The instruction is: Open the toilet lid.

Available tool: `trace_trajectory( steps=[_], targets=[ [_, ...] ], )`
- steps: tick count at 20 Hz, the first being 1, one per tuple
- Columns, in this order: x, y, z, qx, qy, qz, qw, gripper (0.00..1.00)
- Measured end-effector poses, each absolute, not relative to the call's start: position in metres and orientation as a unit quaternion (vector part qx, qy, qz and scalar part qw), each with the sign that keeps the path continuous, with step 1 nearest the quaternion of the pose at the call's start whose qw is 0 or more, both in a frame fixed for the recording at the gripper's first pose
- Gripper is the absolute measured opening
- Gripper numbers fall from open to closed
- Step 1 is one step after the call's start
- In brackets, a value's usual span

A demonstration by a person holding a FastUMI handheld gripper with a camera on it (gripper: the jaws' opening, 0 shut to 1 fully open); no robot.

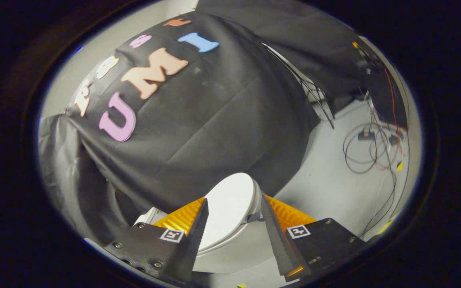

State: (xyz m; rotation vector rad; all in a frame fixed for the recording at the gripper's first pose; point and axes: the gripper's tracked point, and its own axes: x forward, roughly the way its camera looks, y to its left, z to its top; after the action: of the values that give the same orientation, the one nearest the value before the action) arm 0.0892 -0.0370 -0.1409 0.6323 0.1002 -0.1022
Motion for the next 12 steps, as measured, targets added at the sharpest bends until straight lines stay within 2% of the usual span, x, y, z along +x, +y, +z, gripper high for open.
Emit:
trace_trajectory(
  steps=[7,9,10,12],
  targets=[
    [0.132,-0.039,-0.23,0.419,0.076,-0.101,0.899,0.78],
    [0.142,-0.047,-0.236,0.455,0.059,-0.109,0.882,0.77],
    [0.149,-0.05,-0.236,0.473,0.043,-0.111,0.873,0.72],
    [0.163,-0.058,-0.234,0.512,0.021,-0.114,0.851,0.72]
  ],
)
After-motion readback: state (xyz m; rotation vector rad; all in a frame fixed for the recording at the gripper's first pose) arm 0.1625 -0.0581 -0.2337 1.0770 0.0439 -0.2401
